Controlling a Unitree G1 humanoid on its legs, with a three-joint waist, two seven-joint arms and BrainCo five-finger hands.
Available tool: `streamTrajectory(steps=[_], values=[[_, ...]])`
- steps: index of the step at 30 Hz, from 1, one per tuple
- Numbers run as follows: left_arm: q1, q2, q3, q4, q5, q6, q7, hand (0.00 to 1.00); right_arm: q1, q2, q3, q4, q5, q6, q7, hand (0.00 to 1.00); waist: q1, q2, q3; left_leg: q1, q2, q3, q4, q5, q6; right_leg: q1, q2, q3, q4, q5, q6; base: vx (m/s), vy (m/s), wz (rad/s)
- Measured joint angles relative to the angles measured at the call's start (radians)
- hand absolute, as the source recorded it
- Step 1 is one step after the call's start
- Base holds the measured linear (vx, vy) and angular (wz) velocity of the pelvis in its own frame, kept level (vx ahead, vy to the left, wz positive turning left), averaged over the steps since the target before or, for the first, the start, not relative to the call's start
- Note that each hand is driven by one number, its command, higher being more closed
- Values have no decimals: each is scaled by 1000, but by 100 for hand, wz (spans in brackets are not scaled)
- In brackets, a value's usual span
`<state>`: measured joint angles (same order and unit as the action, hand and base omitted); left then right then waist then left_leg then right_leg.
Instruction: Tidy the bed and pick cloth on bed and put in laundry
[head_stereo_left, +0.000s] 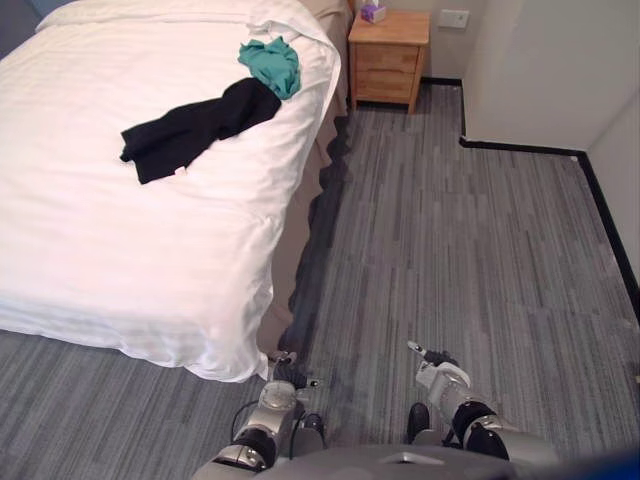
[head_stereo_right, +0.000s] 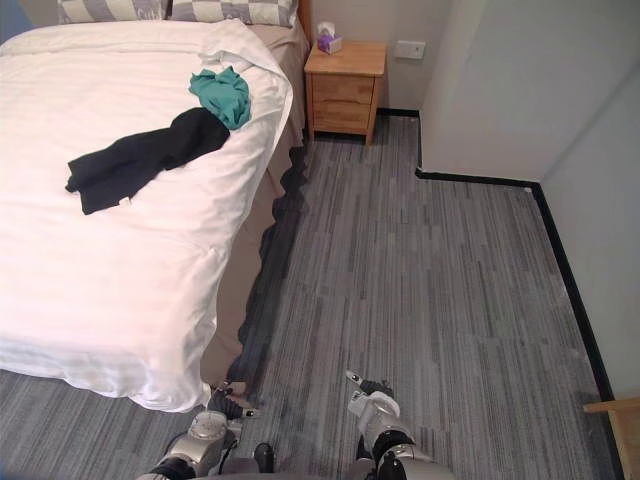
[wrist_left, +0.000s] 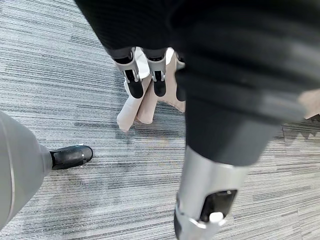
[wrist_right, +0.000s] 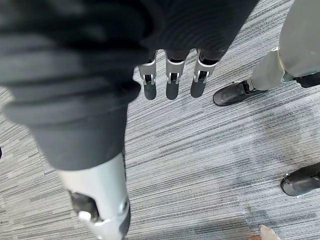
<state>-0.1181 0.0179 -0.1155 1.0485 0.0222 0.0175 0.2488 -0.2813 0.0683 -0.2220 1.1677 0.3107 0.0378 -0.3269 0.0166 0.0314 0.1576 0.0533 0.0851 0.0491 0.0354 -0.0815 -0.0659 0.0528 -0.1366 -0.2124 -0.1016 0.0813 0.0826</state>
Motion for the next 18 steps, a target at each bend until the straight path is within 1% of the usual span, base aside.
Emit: streamTrajectory(steps=[3,6,7,8,10,11,13,14,15,16,17,18], values=[[2,2,2,2,0,-1,-1,0,38,-1,-1,-5,0,-3,5,0,-4,-7,4,1,1,0,0,0,0,1,1,0,1,0,0,0,0,0],[10,6,34,35,-2,-6,-3,0,117,-4,-2,-34,-3,-10,30,0,-14,-22,14,7,1,3,-4,0,0,4,1,2,5,0,0,2,3,-3],[31,12,60,39,-3,-6,-4,0,166,-4,-2,-43,-10,-12,52,0,-25,-35,21,21,3,18,-13,0,0,7,2,10,5,0,0,-2,15,-30],[51,23,85,36,-3,-8,-11,0,195,-11,-2,-77,-21,-24,74,0,-32,-51,29,36,3,41,-22,1,0,6,2,26,5,0,0,-6,15,-32],[51,39,90,37,-4,-10,-18,0,223,-31,-3,-95,-33,-34,99,0,-39,-67,30,42,3,54,-25,2,0,6,2,36,5,0,0,-8,11,-20],[51,51,89,36,3,-17,-31,0,259,-53,-3,-110,-71,-37,125,0,-46,-80,34,44,4,61,-27,2,-1,6,2,38,5,-1,1,-3,7,-8],[59,63,88,36,23,-26,-44,0,297,-74,1,-121,-121,-39,149,0,-52,-84,35,34,6,69,-28,1,-1,-7,3,42,5,-1,1,4,1,-10],[63,65,86,36,53,-26,-51,0,312,-77,2,-121,-147,-41,158,0,-56,-89,35,32,7,76,-30,1,-1,-14,4,45,5,-1,1,17,-8,-22],[70,68,88,36,83,-26,-55,0,325,-85,-4,-129,-157,-47,167,0,-61,-87,37,32,11,87,-33,-4,-6,-21,7,50,5,-3,1,25,-23,-20],[72,67,91,36,88,-26,-56,0,327,-91,-4,-129,-164,-48,168,0,-64,-84,39,32,19,91,-29,-20,-16,-21,11,49,6,-12,-2,29,-60,-26],[75,56,109,35,90,-26,-58,0,329,-113,-4,-127,-171,-50,170,0,-63,-61,50,18,43,103,15,-61,-25,-11,25,39,7,-36,-19,151,-98,-33],[85,40,143,28,92,-27,-59,0,332,-129,-1,-130,-177,-52,176,0,-56,-37,54,1,93,112,102,-106,-48,-10,56,2,68,-78,-59,228,-89,-34]])
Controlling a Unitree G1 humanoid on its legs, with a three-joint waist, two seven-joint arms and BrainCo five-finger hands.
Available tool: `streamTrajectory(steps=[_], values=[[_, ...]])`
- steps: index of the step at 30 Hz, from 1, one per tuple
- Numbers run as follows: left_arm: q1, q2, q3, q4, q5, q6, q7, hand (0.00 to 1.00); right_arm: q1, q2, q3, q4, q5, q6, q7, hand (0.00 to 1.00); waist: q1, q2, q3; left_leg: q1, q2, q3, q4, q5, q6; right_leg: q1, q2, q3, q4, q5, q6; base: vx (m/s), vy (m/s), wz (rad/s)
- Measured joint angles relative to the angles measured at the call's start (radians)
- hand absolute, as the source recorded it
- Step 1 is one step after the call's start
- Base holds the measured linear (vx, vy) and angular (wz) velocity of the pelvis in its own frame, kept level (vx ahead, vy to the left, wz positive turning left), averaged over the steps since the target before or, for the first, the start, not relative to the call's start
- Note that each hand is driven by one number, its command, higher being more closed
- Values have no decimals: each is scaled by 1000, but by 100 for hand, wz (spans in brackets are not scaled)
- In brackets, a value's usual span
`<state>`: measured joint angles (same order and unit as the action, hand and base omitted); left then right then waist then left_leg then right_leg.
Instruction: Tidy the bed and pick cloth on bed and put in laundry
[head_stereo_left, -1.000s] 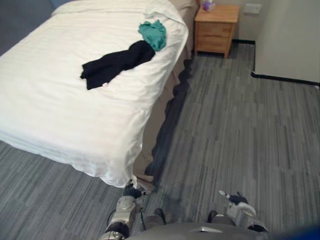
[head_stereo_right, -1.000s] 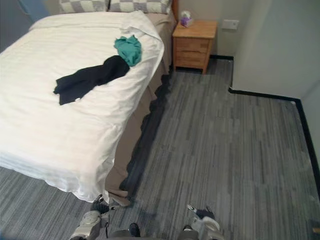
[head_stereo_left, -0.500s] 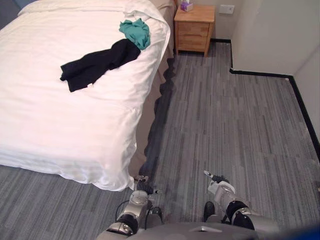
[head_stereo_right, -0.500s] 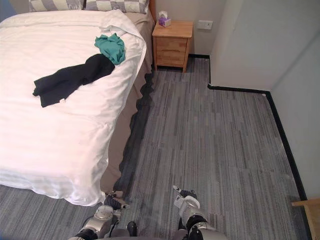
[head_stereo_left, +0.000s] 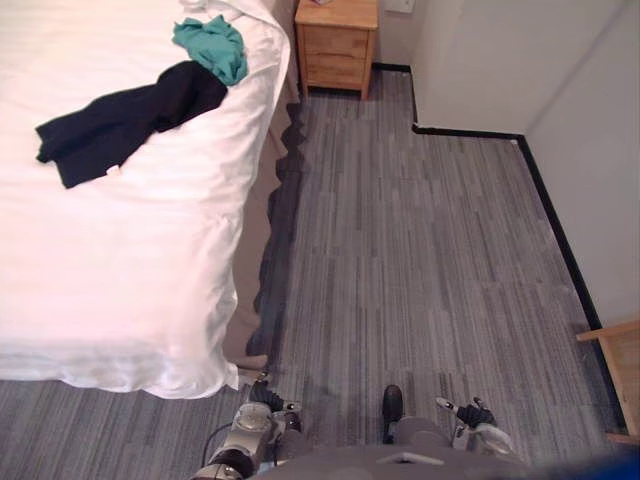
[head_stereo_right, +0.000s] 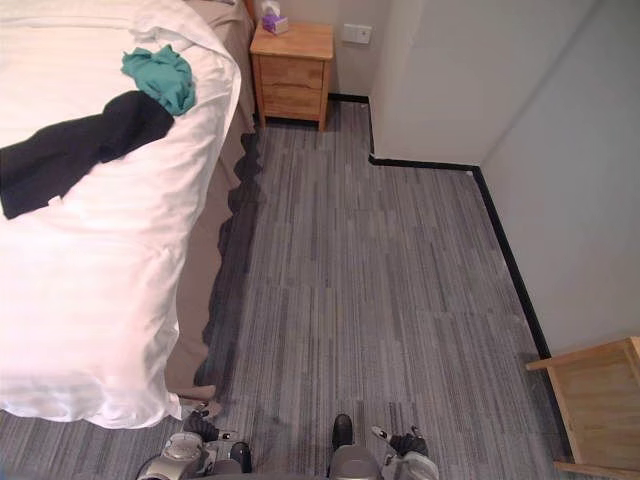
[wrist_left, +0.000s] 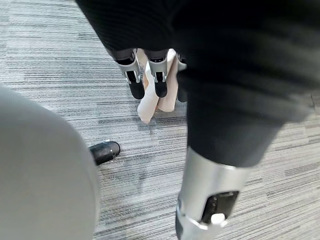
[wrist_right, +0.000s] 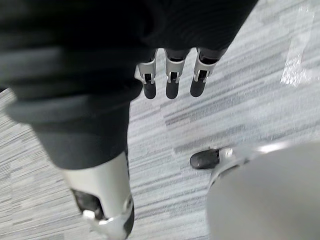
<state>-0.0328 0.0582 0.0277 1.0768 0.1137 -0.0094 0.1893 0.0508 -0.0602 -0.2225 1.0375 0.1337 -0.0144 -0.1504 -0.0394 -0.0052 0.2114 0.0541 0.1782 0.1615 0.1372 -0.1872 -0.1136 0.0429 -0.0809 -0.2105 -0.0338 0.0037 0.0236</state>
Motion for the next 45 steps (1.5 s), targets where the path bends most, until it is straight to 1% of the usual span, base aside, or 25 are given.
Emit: streamTrajectory(steps=[2,5,6,9,10,13,14,15,17,19,22,24,25,27,28,30,32,33,34,35,39,41,43,44,45], values=[[15,3,80,-21,-3,-3,-11,0,17,14,0,-11,-11,-5,1,0,1,-6,1,-112,44,7,282,-30,-27,4,9,-40,82,-92,8,248,-120,11],[26,-9,140,-99,-18,-23,-13,0,60,13,1,-25,-33,-3,-4,0,23,-32,18,-272,96,34,664,132,-20,73,-13,-46,102,-139,-15,132,-158,12],[31,-18,142,-101,-32,-26,-8,0,63,7,-8,-37,-38,-3,-8,0,28,-11,16,-291,98,58,676,77,-11,90,-24,-43,100,-152,-14,90,-100,-18],[37,-24,135,-104,-67,-39,-8,0,53,1,-33,-16,-39,0,-8,0,29,0,19,-315,37,104,485,29,-1,107,-56,-21,83,-155,4,8,-9,-30],[37,-25,133,-104,-74,-43,-8,0,36,3,-42,-14,-39,2,-8,0,30,-2,20,-315,-12,107,319,42,0,107,-73,-11,72,-153,10,-30,65,-35],[39,-34,129,-103,-89,-44,-9,0,26,1,-73,4,-40,7,-9,0,33,13,20,-316,-86,99,-83,181,9,127,-86,0,31,-167,52,194,193,-27],[35,-31,130,-103,-93,-45,-9,0,22,6,-75,8,-42,7,-10,0,43,17,25,-311,-95,103,-77,259,55,151,-99,9,29,-189,68,412,290,-21],[34,-32,128,-103,-93,-45,-9,0,22,8,-75,9,-42,7,-10,0,47,12,24,-312,-100,106,-63,266,66,156,-100,10,28,-193,73,409,286,-11],[25,-4,109,-104,-93,-45,-9,0,22,25,-82,21,-67,7,-8,0,45,-38,15,-334,-146,106,24,201,128,164,-150,12,42,-156,81,415,273,9],[24,3,109,-103,-94,-44,-9,0,22,29,-84,31,-81,7,-8,0,46,-54,9,-309,-168,130,40,179,157,173,-181,38,59,-120,112,318,217,-2],[34,3,101,-79,-93,-36,-9,0,22,21,-98,30,-100,7,-3,0,44,-49,3,-195,-195,150,25,92,165,72,-226,110,387,-85,143,234,196,-28],[48,13,53,-72,-91,-26,-9,0,26,26,-110,17,-109,8,-4,0,5,-35,7,-92,-196,140,2,30,172,-96,-238,166,814,24,124,146,149,8],[50,18,43,-71,-91,-23,-9,0,26,27,-111,14,-106,6,-4,0,-4,-36,7,-66,-196,126,4,15,172,-134,-237,166,901,1,117,84,32,28],[45,29,11,-59,-80,-20,-9,0,37,37,-112,-18,-101,6,-8,0,-23,-32,10,44,-194,92,-26,-3,168,-241,-220,104,1065,-150,83,68,-75,40],[42,29,12,-59,-77,-20,-9,0,37,37,-112,-22,-96,6,-8,0,-29,-29,11,66,-188,83,-34,-3,168,-262,-202,94,1058,-182,76,241,-81,54],[8,25,12,-36,-52,-19,-9,0,37,35,-120,-32,-65,5,-8,0,-36,-8,25,123,-148,38,-36,-5,165,-333,-94,89,892,-253,44,405,-83,67],[2,17,15,-35,-45,-21,-10,0,44,41,-117,-39,-50,5,-8,0,-58,1,29,152,-117,10,-38,-14,149,-361,-27,109,662,-238,44,210,-159,84],[1,15,14,-36,-43,-22,-11,0,56,49,-113,-41,-37,4,-9,0,-65,-18,20,177,-124,3,-53,-36,113,-360,-15,125,443,-151,46,-3,-212,84],[1,19,16,-36,-41,-23,-13,0,65,56,-108,-38,-36,5,-8,0,-67,-47,14,190,-140,-1,-64,-52,85,-362,-26,131,383,-27,1,86,-215,36],[0,-20,18,-29,-23,-18,-20,0,55,30,-110,-36,-29,4,-6,0,-57,20,18,210,-88,3,-87,-61,57,-360,22,108,399,-52,-24,249,-157,-11],[16,-62,32,-16,-5,-17,-31,0,34,25,-124,-27,-31,-1,-10,0,-58,48,25,255,-52,61,-85,27,27,-334,83,118,415,-120,-70,375,-126,-43],[19,-83,93,-24,-6,-20,-32,0,43,24,-122,-36,-31,-1,-10,0,-54,53,26,212,-8,74,111,39,10,-243,116,124,341,-150,-69,254,-98,-21],[35,-102,137,-74,-9,-24,-33,0,68,28,-108,-77,-31,-3,-10,0,-52,52,29,50,51,39,501,122,-39,-166,118,113,293,-175,-100,112,-129,6],[47,-104,157,-118,-17,-25,-31,0,75,22,-97,-96,-32,-3,-14,0,-49,52,41,-101,87,2,811,162,-47,-102,130,120,272,-196,-120,137,-102,8],[55,-104,172,-138,-29,-27,-29,0,81,19,-87,-98,-33,-3,-16,0,-47,53,43,-149,102,0,902,146,-41,-80,133,127,264,-203,-126,263,-54,-15]])
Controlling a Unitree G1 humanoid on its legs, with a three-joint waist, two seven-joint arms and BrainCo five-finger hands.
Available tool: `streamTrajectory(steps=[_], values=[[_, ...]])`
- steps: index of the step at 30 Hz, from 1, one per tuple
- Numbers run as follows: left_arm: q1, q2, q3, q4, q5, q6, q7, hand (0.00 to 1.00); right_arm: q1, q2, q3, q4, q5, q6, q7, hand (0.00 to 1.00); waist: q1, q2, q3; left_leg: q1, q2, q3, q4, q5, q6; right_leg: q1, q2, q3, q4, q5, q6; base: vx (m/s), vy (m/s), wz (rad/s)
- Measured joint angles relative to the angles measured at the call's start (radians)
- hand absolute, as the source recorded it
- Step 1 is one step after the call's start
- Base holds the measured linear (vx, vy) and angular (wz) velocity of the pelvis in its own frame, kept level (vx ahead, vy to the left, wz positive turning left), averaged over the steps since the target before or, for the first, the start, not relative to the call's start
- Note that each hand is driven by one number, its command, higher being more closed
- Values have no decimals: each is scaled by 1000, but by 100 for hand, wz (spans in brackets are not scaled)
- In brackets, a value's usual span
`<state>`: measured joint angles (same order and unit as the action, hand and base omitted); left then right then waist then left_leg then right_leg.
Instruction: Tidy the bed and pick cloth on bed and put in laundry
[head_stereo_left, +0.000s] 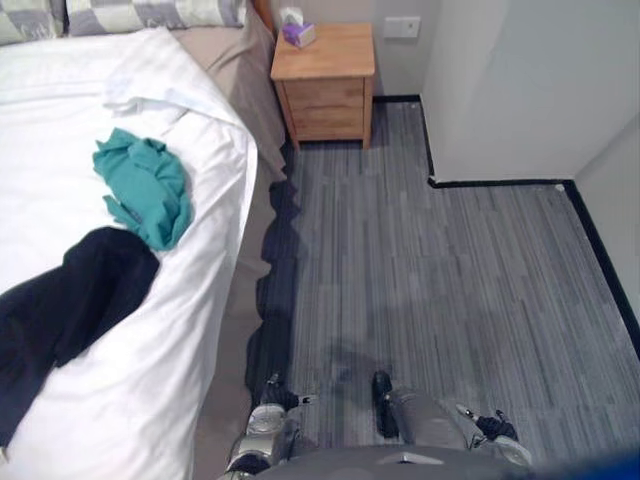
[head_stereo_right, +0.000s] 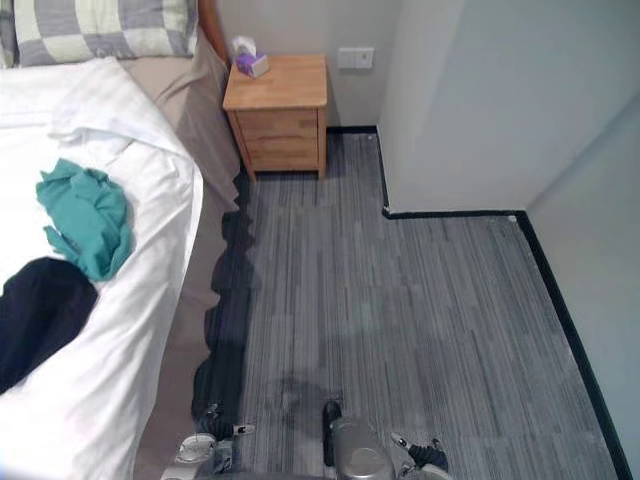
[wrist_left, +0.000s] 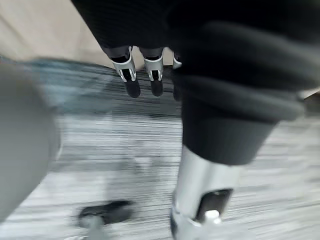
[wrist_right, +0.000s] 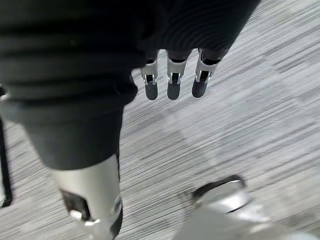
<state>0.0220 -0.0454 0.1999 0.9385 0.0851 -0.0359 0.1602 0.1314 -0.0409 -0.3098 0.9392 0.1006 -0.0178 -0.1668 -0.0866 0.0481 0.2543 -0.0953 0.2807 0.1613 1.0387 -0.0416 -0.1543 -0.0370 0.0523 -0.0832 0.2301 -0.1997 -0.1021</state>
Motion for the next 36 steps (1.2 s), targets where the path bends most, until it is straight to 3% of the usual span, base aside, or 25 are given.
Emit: streamTrajectory(steps=[2,3,6,7,8,9,10,11,12,13,14,15,18,19,20,21,22,24,25,27,28,29,30,33,36], values=[[13,12,17,-46,-67,-5,21,0,11,-7,13,4,-9,2,-6,0,40,-4,1,-104,25,67,94,-68,32,87,-3,36,-57,-16,-5,284,-18,-43],[20,19,19,-53,-77,-15,29,0,13,-8,6,22,-16,3,-6,0,52,-9,-2,-136,34,104,10,-104,57,140,-14,48,-95,-1,16,147,-23,-36],[25,44,16,-51,-96,-21,43,0,-20,-9,2,80,-46,11,-5,0,61,-36,0,-151,-4,161,-338,-132,49,217,-59,68,-130,-11,48,55,-10,-31],[25,56,13,-51,-96,-21,43,0,-49,-2,2,95,-49,12,-2,0,68,-53,5,-151,-55,161,-563,-113,42,245,-95,65,-142,-24,72,329,128,-21],[24,59,5,-51,-95,-23,45,0,-60,0,2,107,-52,12,0,0,71,-58,8,-153,-95,150,-789,-46,40,277,-120,51,-165,-29,100,465,231,-15],[25,56,-5,-47,-95,-24,44,0,-55,-9,1,110,-75,12,2,0,78,-46,0,-182,-105,129,-923,-8,40,304,-128,32,-184,-38,130,497,287,-7],[26,54,-5,-45,-97,-24,44,0,-54,-15,2,113,-83,12,2,0,81,-39,-3,-207,-102,114,-939,-8,40,316,-128,28,-190,-49,148,554,397,-10],[26,53,-2,-43,-102,-32,45,0,-55,-20,1,121,-98,12,1,0,93,-27,-9,-239,-103,97,-938,18,57,360,-140,18,-204,-77,195,568,457,-11],[20,61,-1,-31,-106,-36,45,0,-55,-8,4,133,-119,13,1,0,104,-42,-19,-232,-132,104,-896,154,123,396,-182,15,-208,-88,232,541,464,-1],[18,62,-2,-19,-107,-37,44,0,-58,-9,3,140,-124,12,2,0,100,-55,-32,-233,-154,105,-887,165,146,400,-203,7,-202,-74,255,540,442,12],[11,78,-3,5,-117,-35,43,0,-61,3,4,144,-124,11,8,0,93,-82,-52,-232,-196,114,-874,133,165,382,-246,-5,-165,-21,294,524,415,19],[8,86,2,20,-140,-34,41,0,-61,3,1,147,-125,12,10,0,95,-85,-61,-227,-213,124,-854,104,178,346,-265,0,-98,48,299,511,380,13],[-9,105,-32,43,-134,9,-6,0,-70,4,-24,145,-125,21,9,0,93,-92,-58,-124,-242,137,-876,28,194,228,-300,4,227,213,253,435,318,-6],[-15,116,-65,70,-132,28,-28,0,-74,10,-18,137,-125,27,10,0,74,-93,-52,-52,-250,141,-898,-8,195,140,-340,-36,455,255,188,252,112,-7],[-21,128,-83,99,-112,34,-30,0,-80,12,-7,123,-125,27,8,0,56,-100,-50,11,-250,132,-900,-44,194,51,-355,-73,639,158,163,166,41,-6],[-24,129,-88,113,-95,35,-30,0,-79,11,6,112,-124,26,7,0,49,-99,-50,41,-246,128,-907,-56,191,16,-340,-81,686,103,157,14,-60,15],[-30,131,-125,139,-52,34,-22,0,-71,11,26,88,-122,23,7,0,28,-93,-48,110,-232,123,-930,-72,185,-57,-290,-88,686,-4,161,-116,-101,35],[-37,131,-156,146,-13,31,-15,0,-65,6,46,65,-120,16,7,0,17,-87,-46,149,-227,103,-952,-79,177,-115,-243,-106,576,-62,158,-212,-122,47],[-55,118,-164,144,6,29,-3,0,-62,-3,53,58,-120,10,8,0,16,-75,-39,170,-222,89,-968,-85,167,-150,-223,-129,427,-72,160,-305,-125,51],[-67,99,-172,142,19,24,0,0,-65,-11,63,58,-121,10,7,0,15,-64,-27,184,-219,55,-973,-105,137,-168,-203,-115,134,-3,154,-268,-144,56],[-70,99,-175,143,25,24,0,0,-64,-10,68,61,-122,10,7,0,2,-58,-20,186,-212,29,-967,-119,121,-155,-195,-112,78,110,143,53,-228,50],[-74,91,-187,142,28,23,0,0,-70,-26,65,63,-124,12,7,0,-3,-35,-16,196,-187,18,-982,-118,97,-131,-166,-131,50,127,126,299,-273,48],[-73,82,-202,141,58,18,-2,0,-89,-39,64,64,-124,11,6,0,-11,-2,9,210,-170,30,-1006,-102,75,-138,-160,-159,91,99,118,320,-219,28],[-80,71,-214,141,66,11,-3,0,-91,-42,64,80,-124,15,5,0,-13,-5,25,271,-162,48,-1037,-76,48,-121,-155,-166,172,18,93,281,-148,14],[-77,54,-219,141,64,1,-3,0,-78,-39,68,89,-124,21,7,0,-8,-5,23,289,-145,46,-969,-76,48,-37,-144,-186,140,-16,94,233,-82,21]])
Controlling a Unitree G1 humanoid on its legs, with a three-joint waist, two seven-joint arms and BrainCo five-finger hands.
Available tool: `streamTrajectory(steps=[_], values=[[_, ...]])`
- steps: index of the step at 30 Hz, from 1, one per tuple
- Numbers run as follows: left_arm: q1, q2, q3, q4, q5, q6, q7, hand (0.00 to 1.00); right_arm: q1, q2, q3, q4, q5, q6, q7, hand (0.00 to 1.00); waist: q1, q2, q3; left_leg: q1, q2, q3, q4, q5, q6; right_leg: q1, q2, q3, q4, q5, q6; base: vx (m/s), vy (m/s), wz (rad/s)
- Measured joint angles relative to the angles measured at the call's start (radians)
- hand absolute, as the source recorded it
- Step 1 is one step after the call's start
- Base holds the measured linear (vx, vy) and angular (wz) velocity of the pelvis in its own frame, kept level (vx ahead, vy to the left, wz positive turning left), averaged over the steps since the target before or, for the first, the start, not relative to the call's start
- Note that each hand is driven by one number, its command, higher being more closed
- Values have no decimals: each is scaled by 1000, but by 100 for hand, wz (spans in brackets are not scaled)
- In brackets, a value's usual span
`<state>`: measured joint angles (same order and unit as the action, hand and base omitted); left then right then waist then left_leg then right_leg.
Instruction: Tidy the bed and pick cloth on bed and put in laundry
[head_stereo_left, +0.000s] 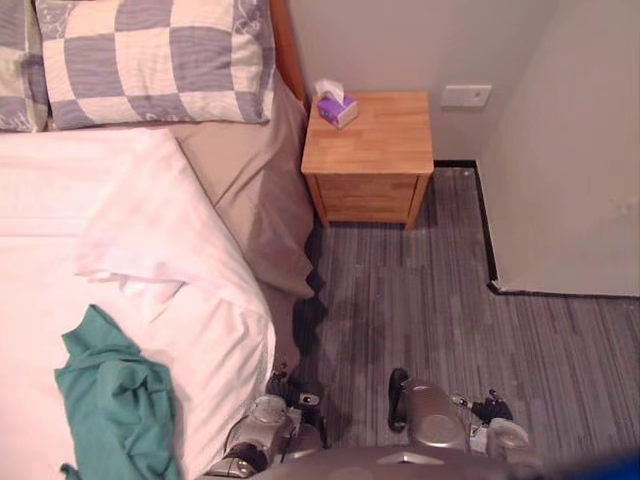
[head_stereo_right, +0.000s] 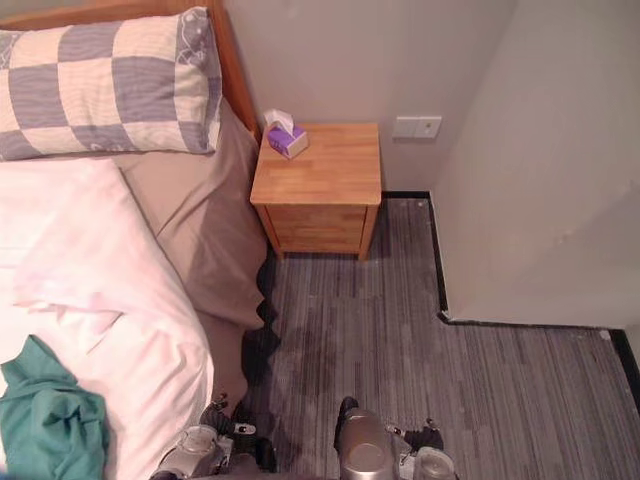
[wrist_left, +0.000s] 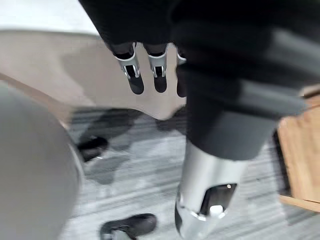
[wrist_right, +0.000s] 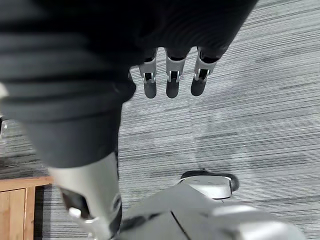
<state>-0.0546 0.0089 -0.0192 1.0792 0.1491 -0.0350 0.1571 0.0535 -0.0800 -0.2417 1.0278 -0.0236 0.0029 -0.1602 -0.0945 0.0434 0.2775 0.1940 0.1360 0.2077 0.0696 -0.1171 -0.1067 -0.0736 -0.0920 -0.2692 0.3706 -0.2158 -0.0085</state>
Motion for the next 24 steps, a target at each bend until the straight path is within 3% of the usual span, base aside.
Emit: streamTrajectory(steps=[4,7,8,9,10,11,14,15,16,18,19,20,21,24], values=[[24,5,7,-27,-25,-10,3,0,1,-2,16,30,-5,1,-1,0,8,-15,-9,-42,25,2,130,-7,-4,109,-6,-70,-94,1,-1,164,-34,52],[39,1,30,-62,-62,-22,5,0,1,-3,18,38,-47,3,-1,0,36,-18,-9,-98,16,59,170,-27,-3,185,-39,-157,-150,4,-8,25,86,85],[40,2,33,-77,-64,-21,9,0,1,-5,18,40,-69,5,0,0,42,-21,-8,-140,-10,89,155,-20,-3,202,-63,-200,-155,4,-5,-206,200,100],[41,-1,30,-77,-71,-22,13,0,2,-17,20,41,-80,5,0,0,50,-13,-14,-179,-24,157,125,36,7,217,-80,-243,-163,5,15,-250,241,102],[43,-2,30,-77,-76,-22,13,0,3,-25,21,41,-81,6,0,0,51,-4,-18,-198,-25,209,117,78,30,226,-84,-261,-164,1,30,-175,343,111],[51,3,33,-75,-82,-22,11,0,-1,-27,22,52,-93,11,0,0,54,8,-29,-211,-32,321,129,72,91,248,-99,-301,-165,-2,55,-51,305,100],[55,-33,32,-97,-79,-41,-29,0,-13,-14,23,60,-131,15,0,0,56,-16,-36,-210,-69,437,109,62,146,311,-122,-369,-201,5,86,56,292,127],[55,-48,38,-97,-79,-41,-29,0,-14,-9,24,60,-144,16,0,0,60,-20,-41,-205,-83,424,91,57,155,323,-122,-386,-209,4,95,119,195,95],[56,-68,57,-94,-79,-41,-32,0,-18,3,27,60,-157,17,1,0,60,-39,-50,-183,-129,391,32,57,168,345,-137,-420,-210,-2,123,146,122,76],[56,-69,44,-73,-76,-36,-81,0,-22,1,34,59,-159,19,3,0,44,-41,-51,-123,-166,347,-59,65,179,346,-184,-435,-66,-15,144,116,156,85],[56,-69,27,-71,-75,-20,-113,0,-21,-2,33,58,-160,20,4,0,39,-43,-52,-98,-177,302,-81,66,178,309,-234,-421,111,-10,143,27,218,90],[55,-68,16,-71,-74,-13,-124,0,-20,-6,33,56,-160,22,5,0,37,-42,-50,-88,-180,268,-86,66,178,262,-272,-394,245,11,117,-46,242,127],[55,-67,7,-71,-55,-12,-130,0,-14,1,34,37,-167,24,7,0,31,-54,-50,-89,-176,203,-79,65,179,186,-296,-323,403,3,106,-67,183,118],[53,-66,1,-71,-49,-11,-130,0,-8,-1,57,8,-177,24,9,0,31,-54,-50,-92,-156,131,-64,70,171,140,-295,-275,406,-74,109,-149,124,100]])
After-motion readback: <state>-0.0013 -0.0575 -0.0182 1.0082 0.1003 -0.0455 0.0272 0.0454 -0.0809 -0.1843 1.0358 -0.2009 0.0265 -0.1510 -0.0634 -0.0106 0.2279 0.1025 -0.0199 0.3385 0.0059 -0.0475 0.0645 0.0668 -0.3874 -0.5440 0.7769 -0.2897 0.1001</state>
